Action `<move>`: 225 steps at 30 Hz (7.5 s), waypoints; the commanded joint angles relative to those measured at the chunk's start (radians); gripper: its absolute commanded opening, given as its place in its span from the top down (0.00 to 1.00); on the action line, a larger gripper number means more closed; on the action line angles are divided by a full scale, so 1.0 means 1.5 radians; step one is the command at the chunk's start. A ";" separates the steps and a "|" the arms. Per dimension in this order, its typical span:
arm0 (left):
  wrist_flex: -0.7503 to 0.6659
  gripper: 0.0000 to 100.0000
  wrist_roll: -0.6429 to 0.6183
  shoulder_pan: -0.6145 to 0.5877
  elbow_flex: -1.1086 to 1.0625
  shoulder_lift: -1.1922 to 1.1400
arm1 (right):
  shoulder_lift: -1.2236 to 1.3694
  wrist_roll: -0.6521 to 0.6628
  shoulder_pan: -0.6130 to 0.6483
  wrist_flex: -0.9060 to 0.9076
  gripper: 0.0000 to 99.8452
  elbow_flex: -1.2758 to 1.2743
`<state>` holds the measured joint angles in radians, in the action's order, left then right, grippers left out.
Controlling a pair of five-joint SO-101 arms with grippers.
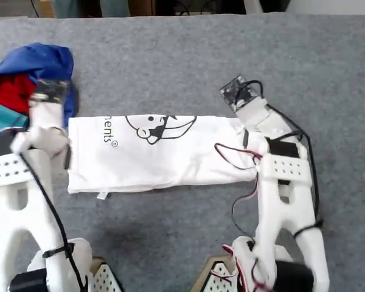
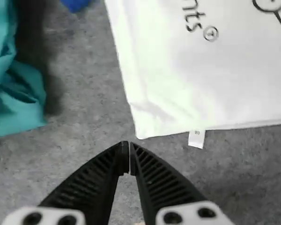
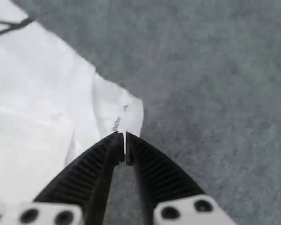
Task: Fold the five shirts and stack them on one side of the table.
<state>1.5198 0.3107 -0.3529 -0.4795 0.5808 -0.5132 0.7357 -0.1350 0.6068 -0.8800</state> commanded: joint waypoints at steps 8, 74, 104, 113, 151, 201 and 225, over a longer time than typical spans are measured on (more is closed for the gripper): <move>-0.061 0.74 -0.033 -0.080 0.078 -0.228 | -0.127 -0.052 -0.131 0.172 0.99 0.022; 0.154 0.97 -0.199 0.502 0.619 -0.551 | -0.505 -0.252 -0.459 -0.120 0.99 -0.518; -0.101 0.97 -0.429 0.760 0.889 -0.818 | -0.510 -0.253 -0.459 -0.116 0.99 -0.519; -0.051 0.70 -0.489 0.742 0.906 -0.842 | -0.510 -0.252 -0.459 -0.117 0.99 -0.519; -0.417 0.97 -0.122 0.109 -0.262 -0.203 | 0.218 -0.214 0.210 0.348 0.99 0.433; -0.500 0.97 -0.234 0.101 -0.340 -0.194 | 0.337 -0.148 0.240 0.247 0.99 0.356; -0.500 0.97 -0.234 0.101 -0.340 -0.194 | 0.290 -0.151 0.132 0.387 0.99 0.216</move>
<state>0.7818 -0.0299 -0.1949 -0.9889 0.2739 0.0315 0.4810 0.1274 1.2283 -0.4549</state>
